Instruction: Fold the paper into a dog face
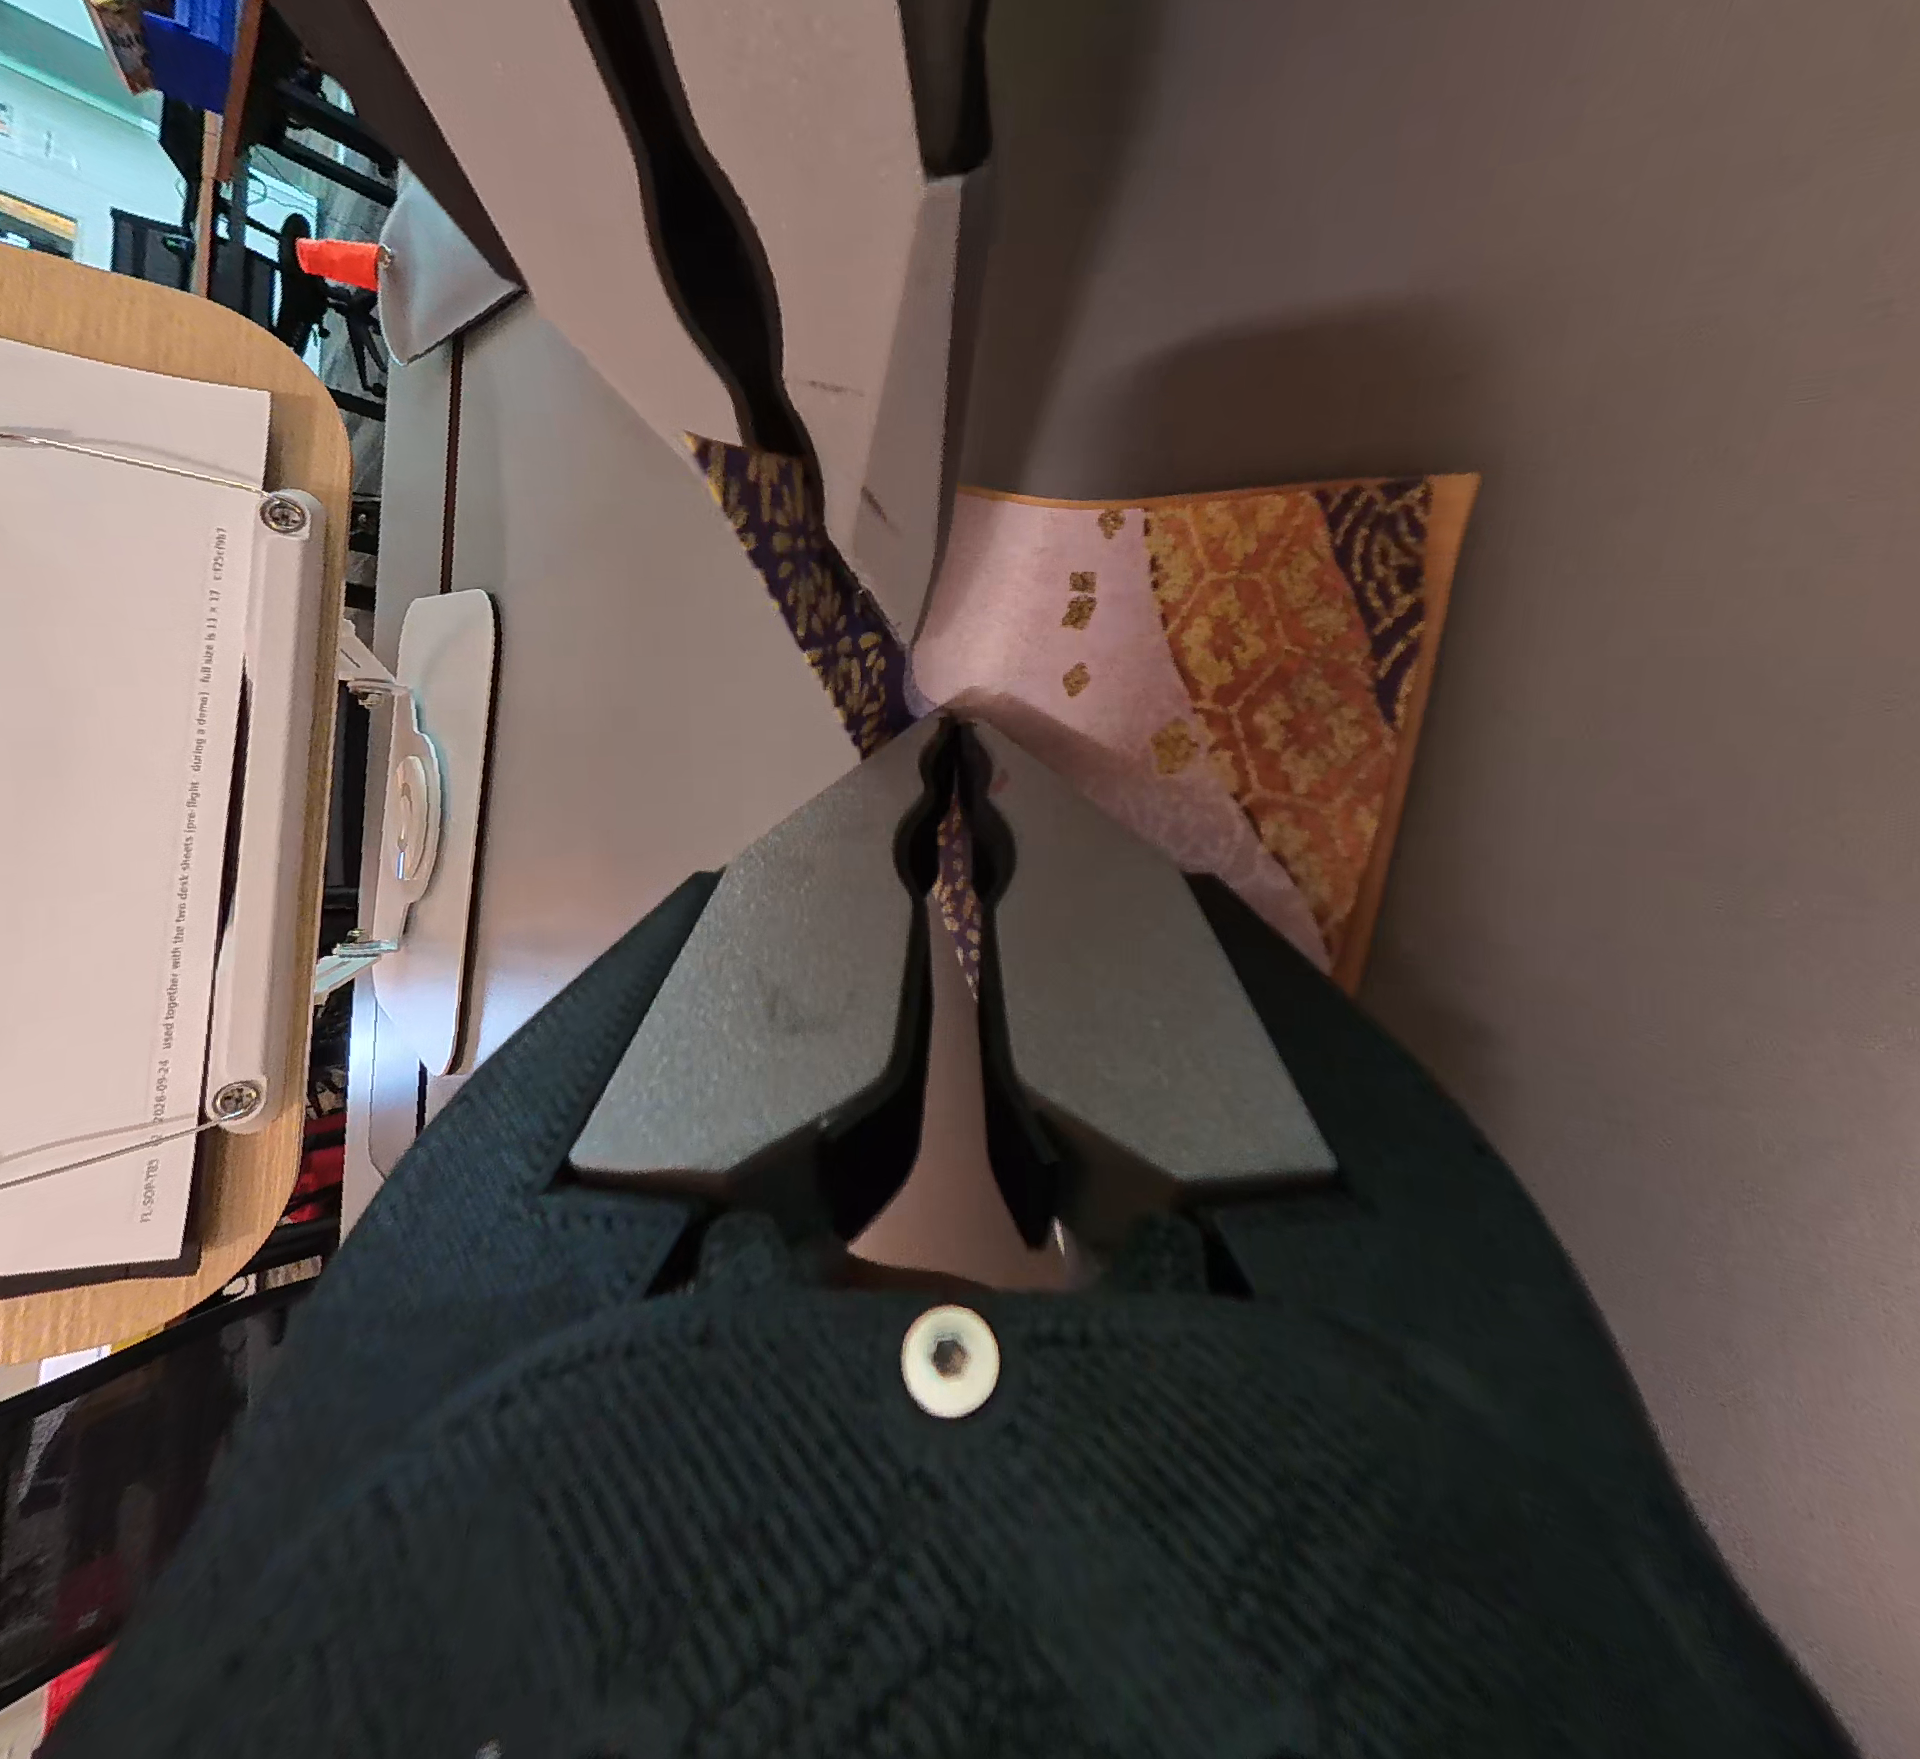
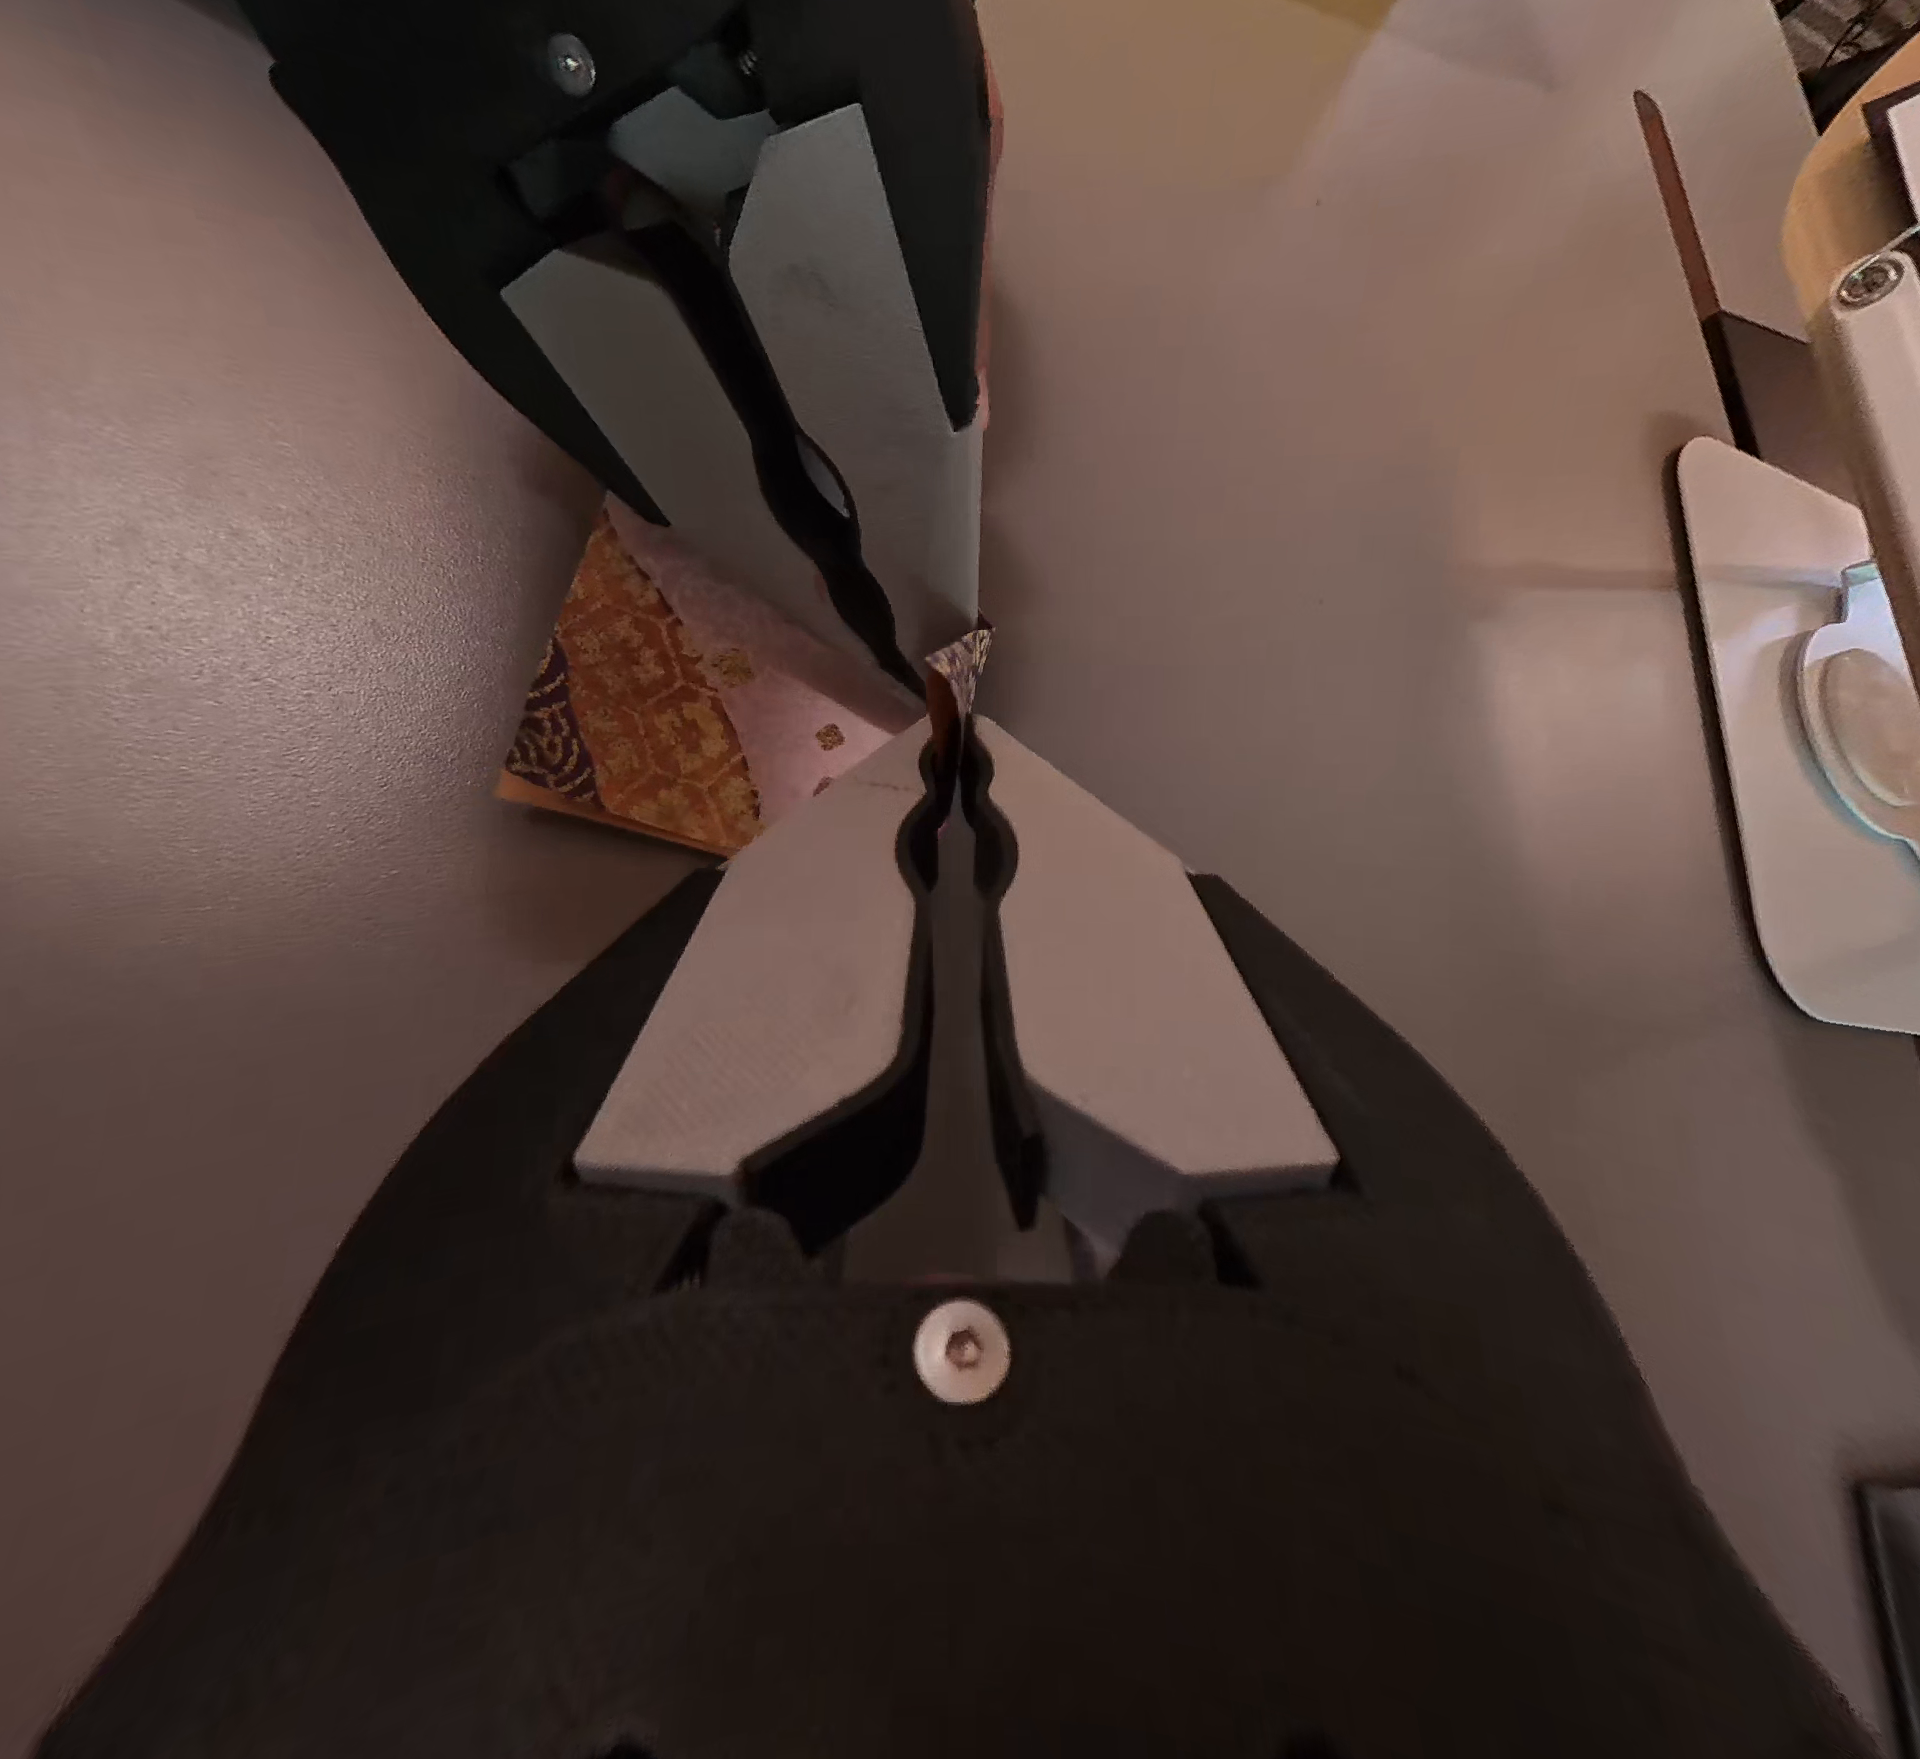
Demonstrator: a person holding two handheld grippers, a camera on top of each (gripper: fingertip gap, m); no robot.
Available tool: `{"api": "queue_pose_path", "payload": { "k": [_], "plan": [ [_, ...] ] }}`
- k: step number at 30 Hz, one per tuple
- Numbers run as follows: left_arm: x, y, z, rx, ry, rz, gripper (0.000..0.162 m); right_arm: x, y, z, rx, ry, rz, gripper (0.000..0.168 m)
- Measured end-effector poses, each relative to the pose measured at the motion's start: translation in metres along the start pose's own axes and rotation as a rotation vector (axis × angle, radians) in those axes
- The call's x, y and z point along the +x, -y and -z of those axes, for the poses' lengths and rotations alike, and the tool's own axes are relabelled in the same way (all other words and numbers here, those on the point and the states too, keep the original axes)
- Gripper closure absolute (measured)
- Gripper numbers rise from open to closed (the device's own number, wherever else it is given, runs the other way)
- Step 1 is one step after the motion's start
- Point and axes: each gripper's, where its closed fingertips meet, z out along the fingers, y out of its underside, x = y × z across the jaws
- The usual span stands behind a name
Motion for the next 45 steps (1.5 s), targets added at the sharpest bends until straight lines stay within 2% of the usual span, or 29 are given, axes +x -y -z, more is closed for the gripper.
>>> {"api": "queue_pose_path", "payload": {
  "k": [7, 14, 20, 31, 45],
  "plan": [
    [0.0, -0.003, 0.003, -0.02, -0.001, -0.016, 0.162, -0.006, -0.006, -0.001, -0.039, 0.006, 0.065, 0.168],
    [0.013, 0.011, 0.016, 0.063, -0.108, 0.014, 0.162, -0.009, -0.005, -0.003, -0.05, 0.008, 0.086, 0.168],
    [0.027, 0.014, 0.021, 0.074, -0.202, 0.037, 0.162, -0.01, -0.006, -0.003, -0.054, 0.012, 0.091, 0.168],
    [0.027, 0.013, 0.021, 0.06, -0.197, 0.052, 0.162, -0.027, -0.001, -0.002, -0.018, 0.075, 0.141, 0.168],
    [0.024, 0.013, 0.023, 0.064, -0.2, 0.066, 0.162, -0.021, -0.014, -0.009, -0.101, 0.044, 0.111, 0.168]
  ]
}}
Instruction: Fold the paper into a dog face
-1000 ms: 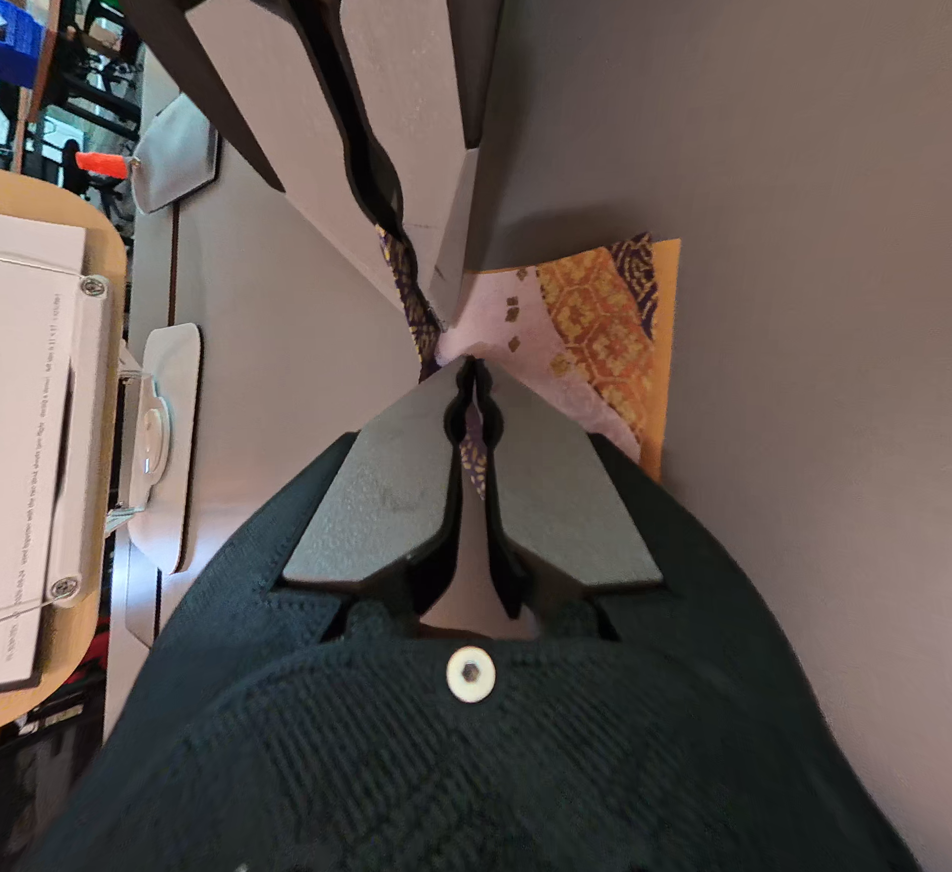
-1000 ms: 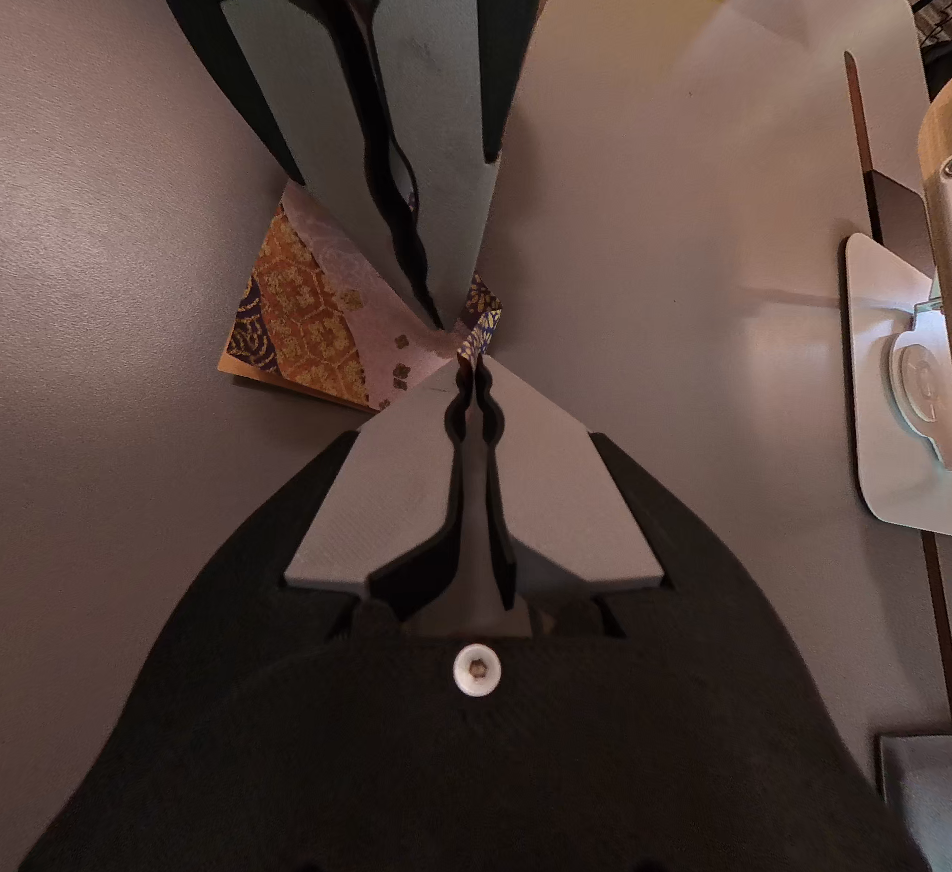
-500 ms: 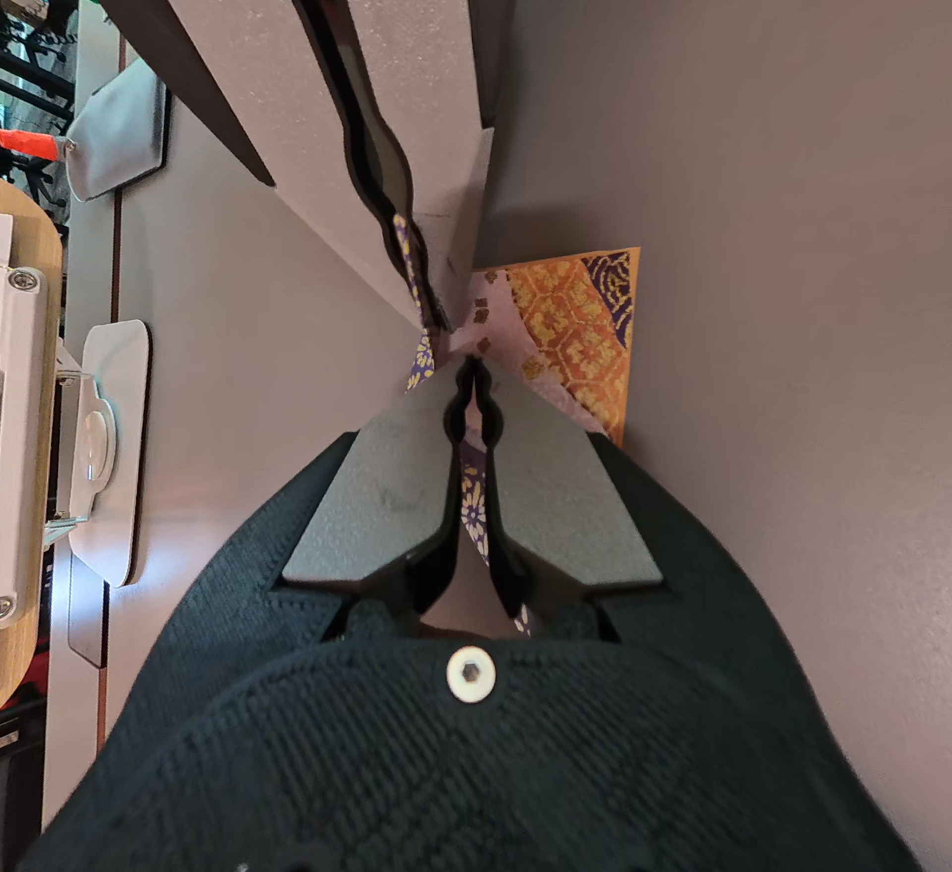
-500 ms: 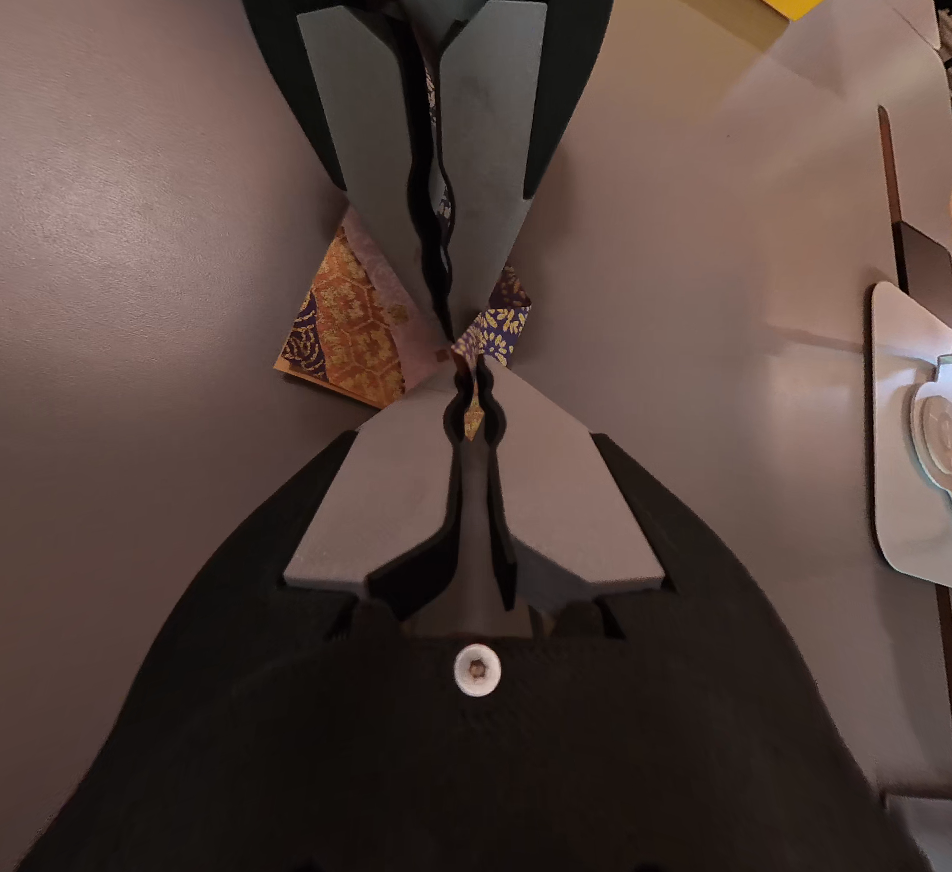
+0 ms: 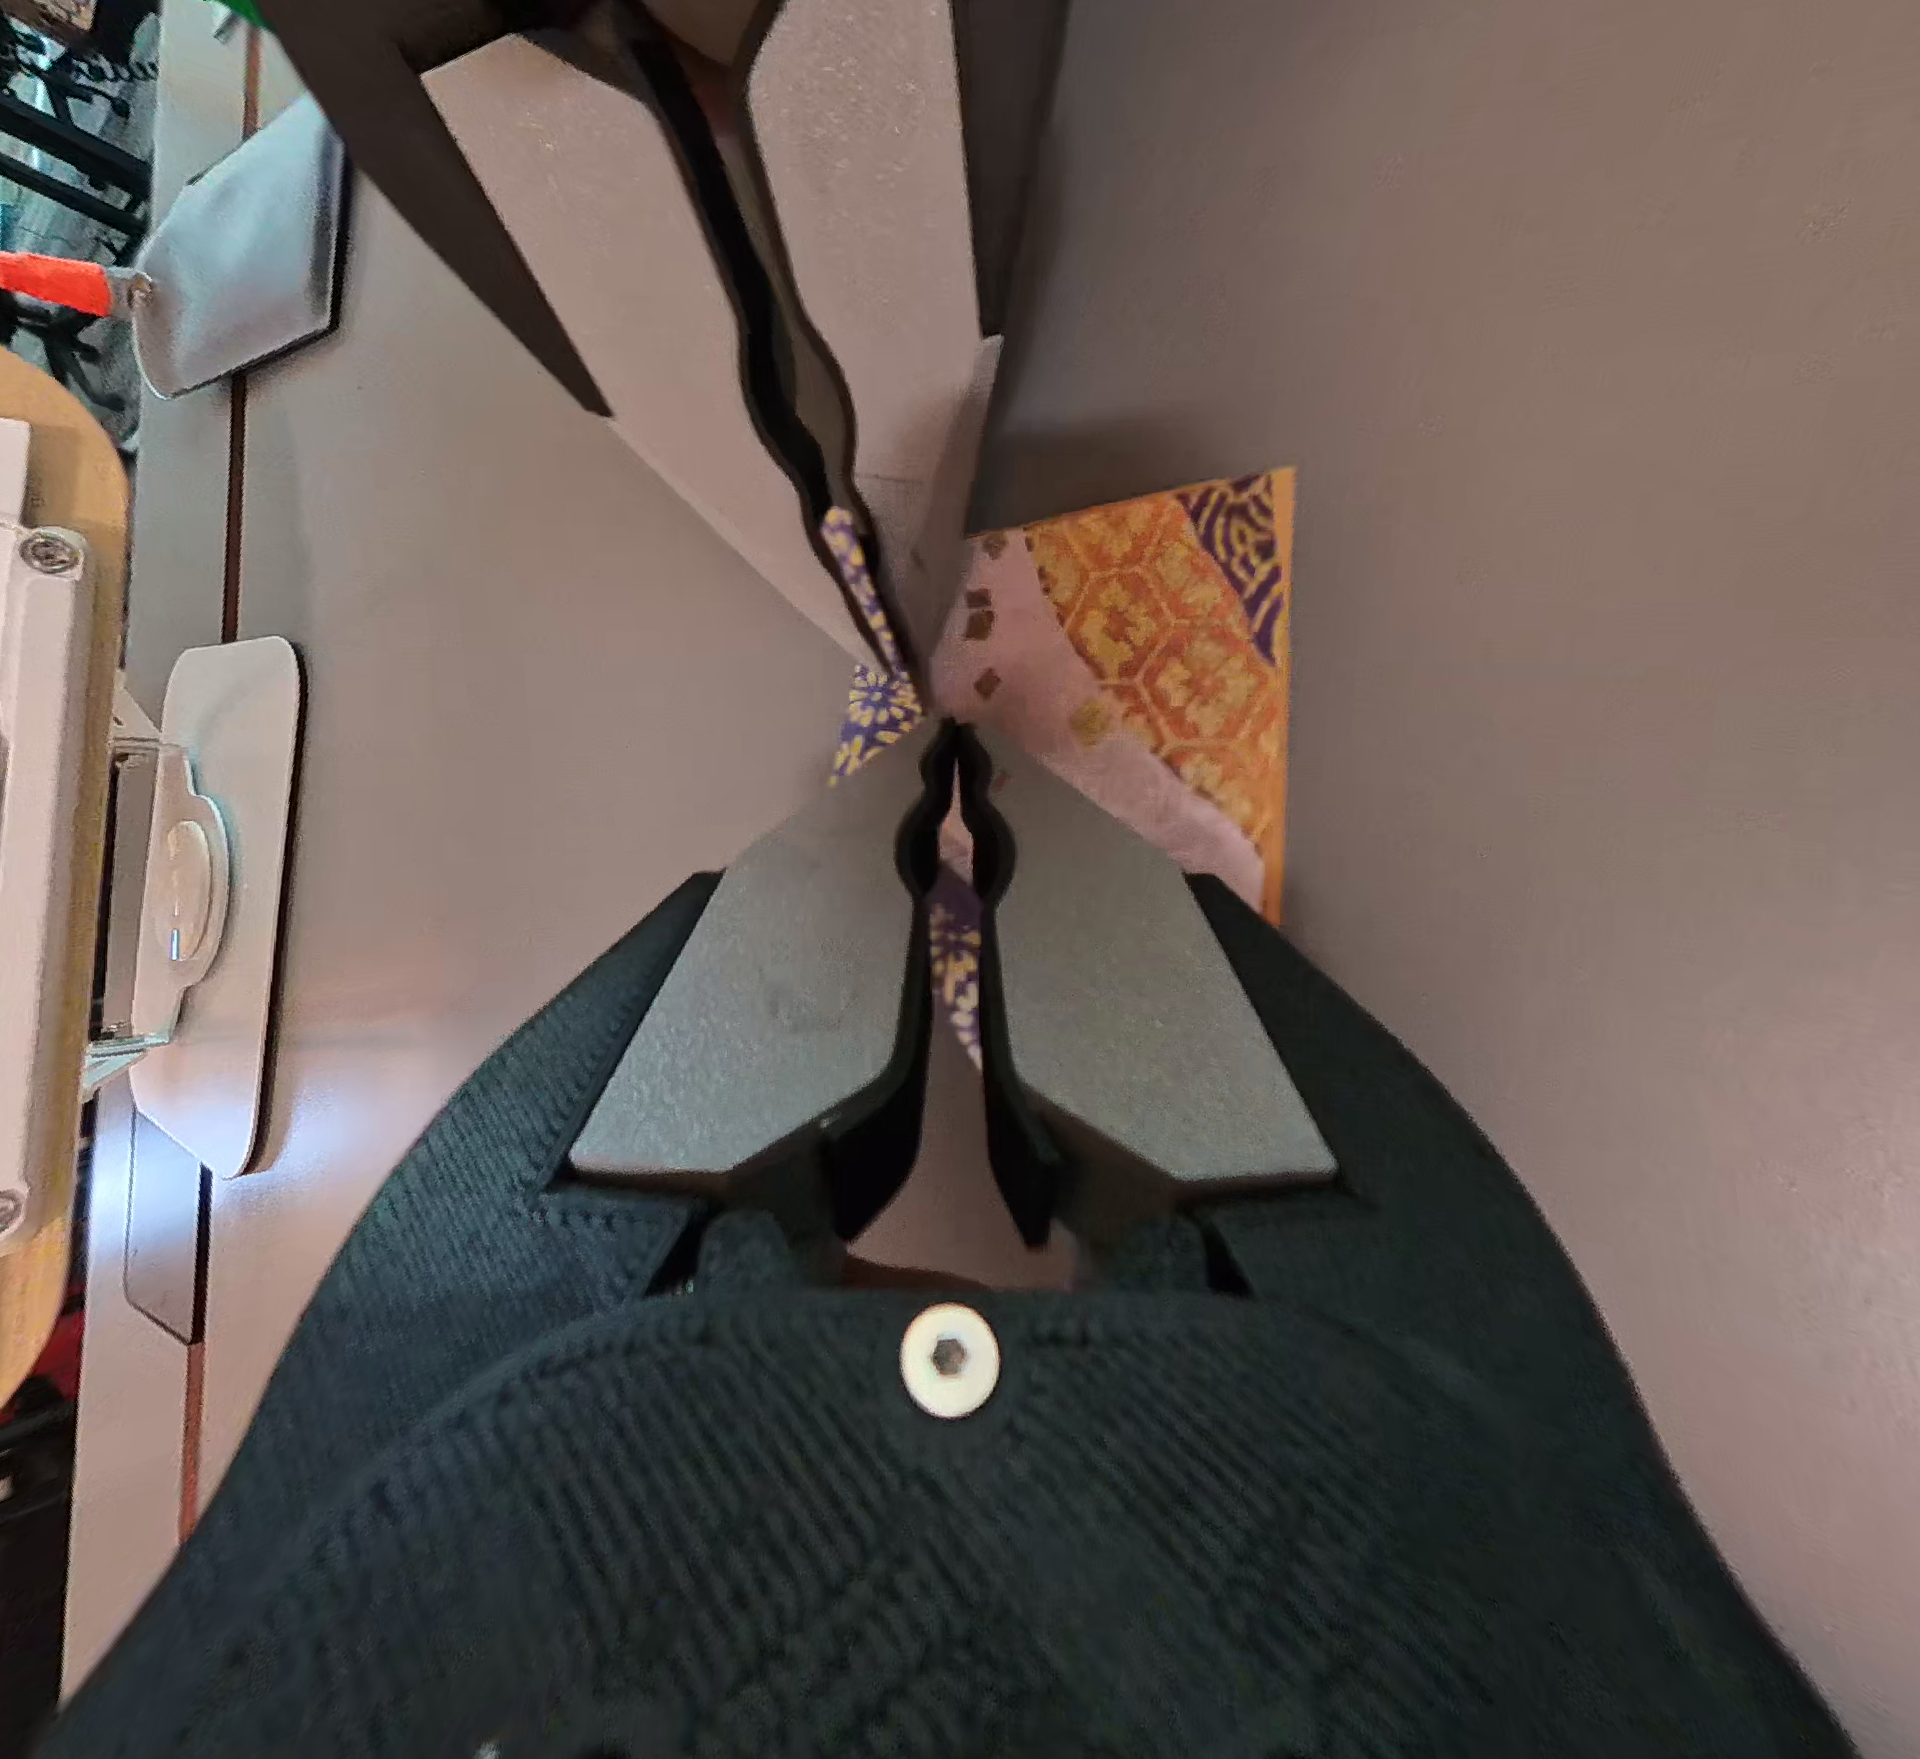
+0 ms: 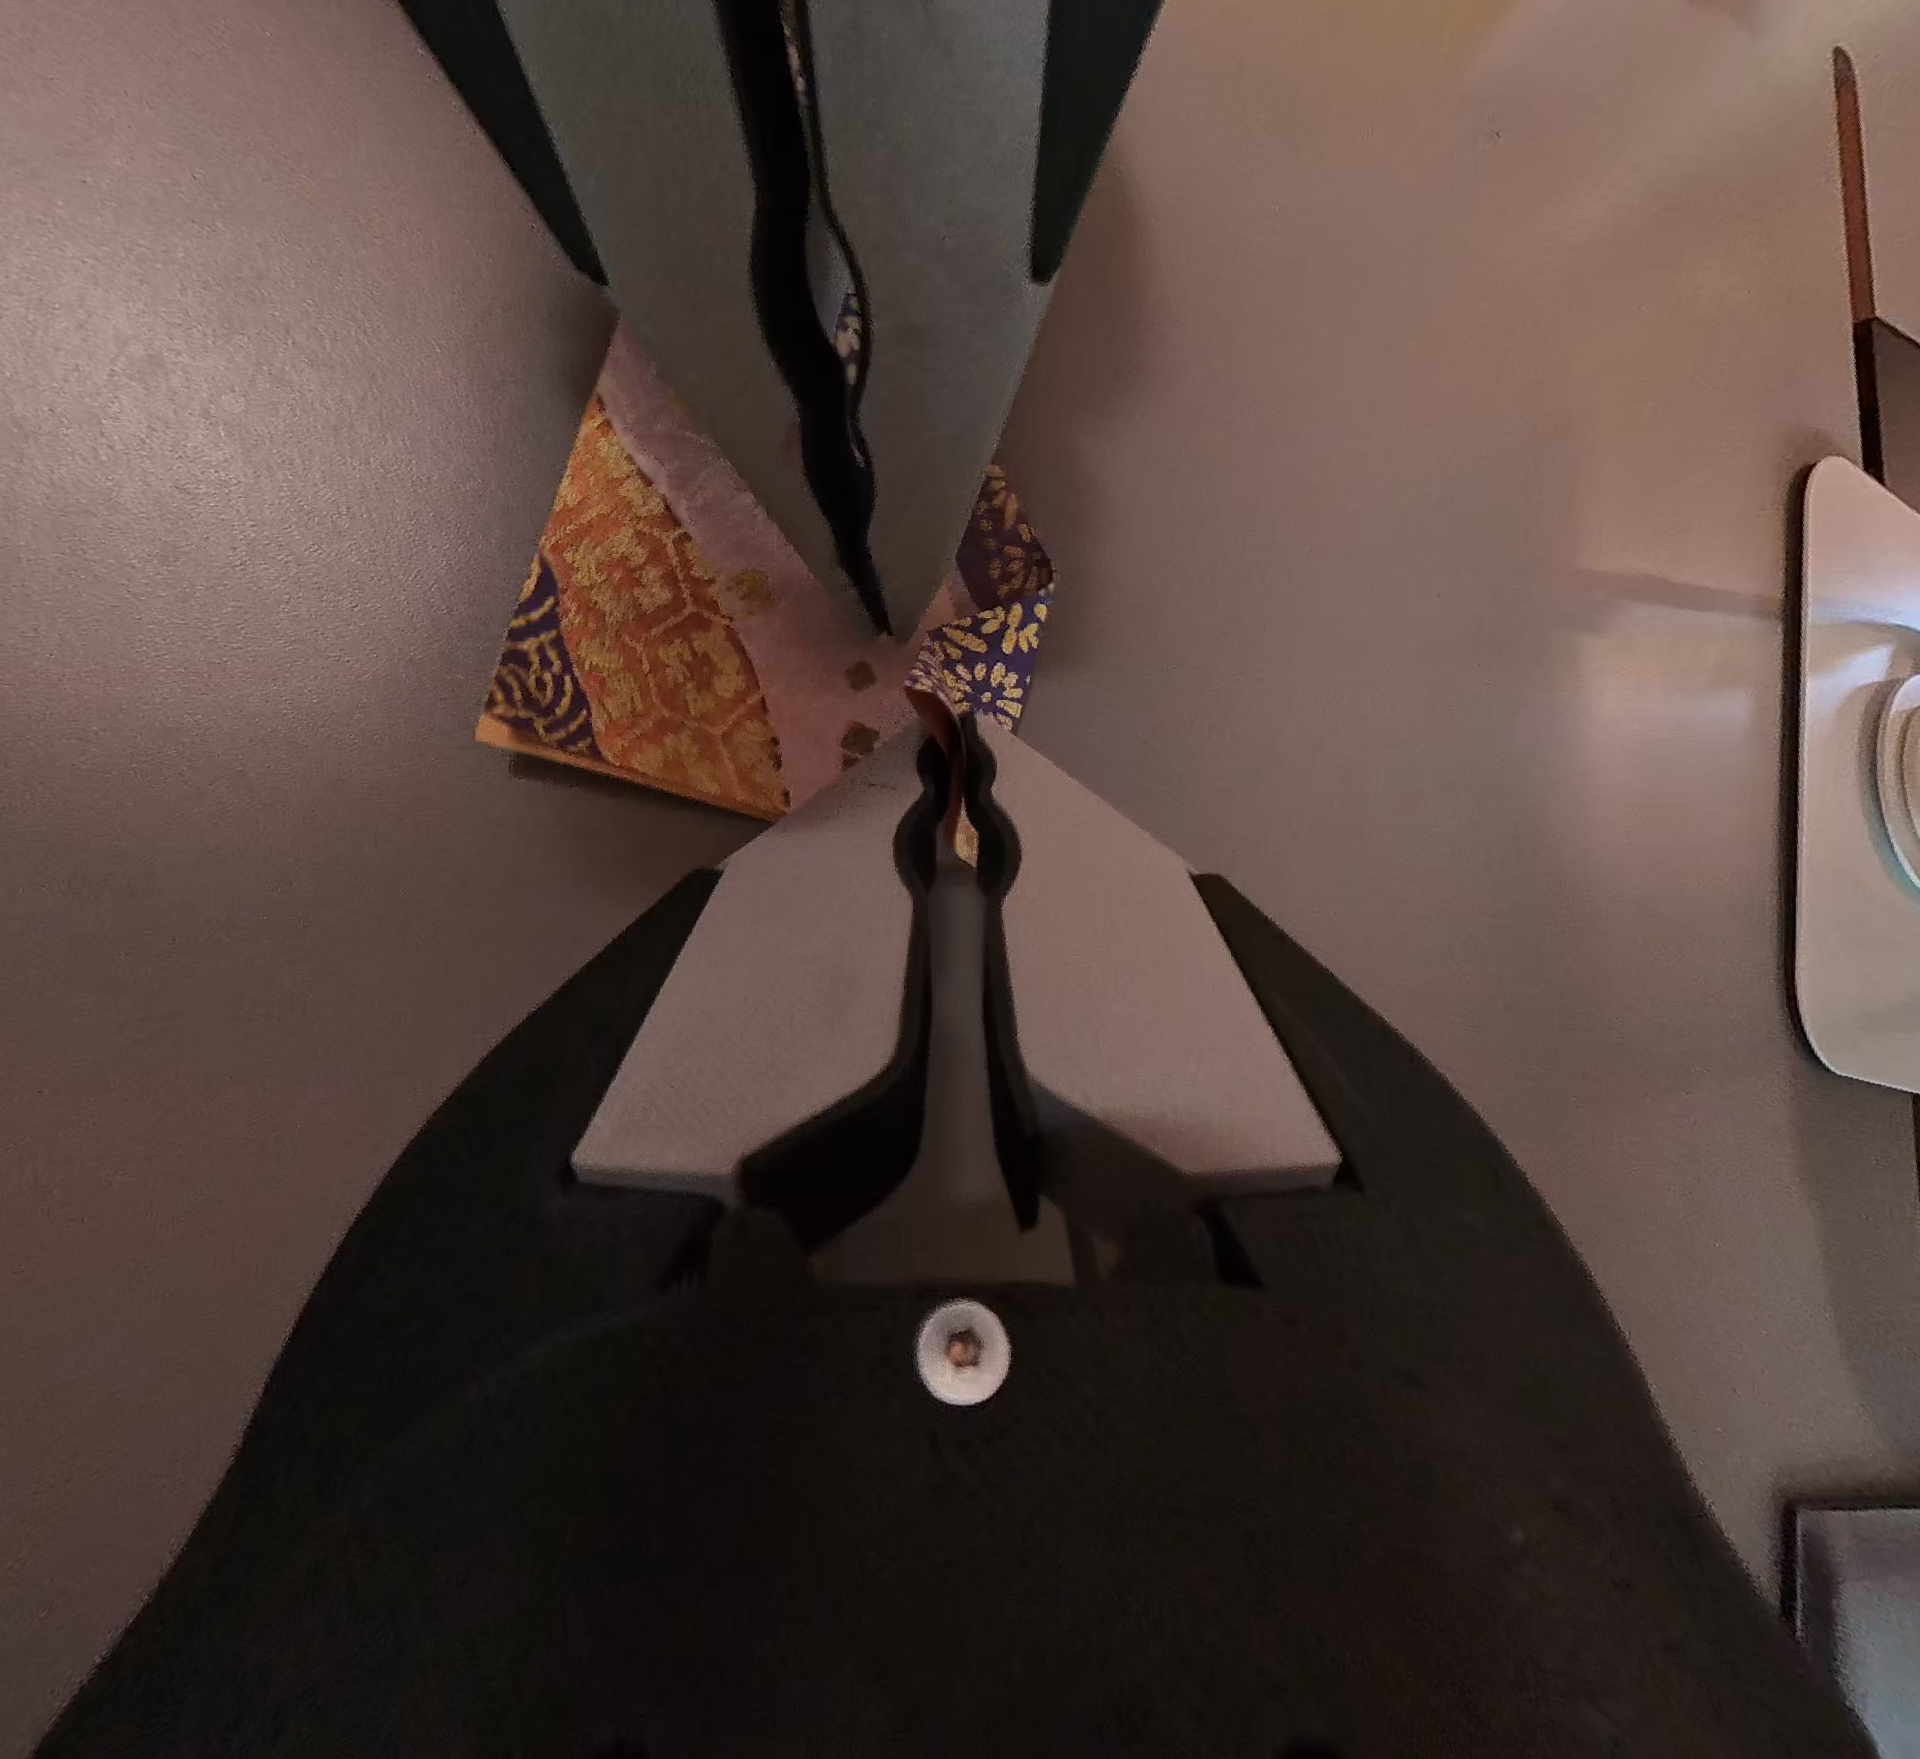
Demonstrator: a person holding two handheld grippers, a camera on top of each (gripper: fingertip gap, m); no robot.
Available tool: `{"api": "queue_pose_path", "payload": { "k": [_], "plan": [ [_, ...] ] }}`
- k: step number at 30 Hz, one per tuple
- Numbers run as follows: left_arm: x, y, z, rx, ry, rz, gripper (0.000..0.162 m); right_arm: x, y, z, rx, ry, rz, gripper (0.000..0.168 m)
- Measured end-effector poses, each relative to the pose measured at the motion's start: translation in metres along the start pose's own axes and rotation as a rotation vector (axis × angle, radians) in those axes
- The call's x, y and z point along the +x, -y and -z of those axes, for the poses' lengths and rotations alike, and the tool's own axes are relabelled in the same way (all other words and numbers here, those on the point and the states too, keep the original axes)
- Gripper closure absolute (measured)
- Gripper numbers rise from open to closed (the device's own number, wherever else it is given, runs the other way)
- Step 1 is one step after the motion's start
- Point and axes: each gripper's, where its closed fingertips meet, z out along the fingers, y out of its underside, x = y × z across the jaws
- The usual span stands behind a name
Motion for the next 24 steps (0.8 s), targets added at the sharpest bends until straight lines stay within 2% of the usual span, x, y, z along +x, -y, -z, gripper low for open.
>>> {"api": "queue_pose_path", "payload": {
  "k": [5, 16, 24],
  "plan": [
    [-0.003, -0.002, 0.006, 0.027, -0.029, 0.077, 0.162, -0.002, 0.001, 0.001, -0.001, 0.002, 0.015, 0.168],
    [-0.001, -0.009, 0.003, -0.012, -0.039, 0.093, 0.162, -0.01, 0.003, 0.005, 0.02, 0.041, 0.048, 0.165],
    [-0.001, -0.009, 0.003, -0.016, -0.04, 0.115, 0.162, -0.019, 0.008, 0.006, 0.064, 0.117, 0.003, 0.162]
  ]
}}
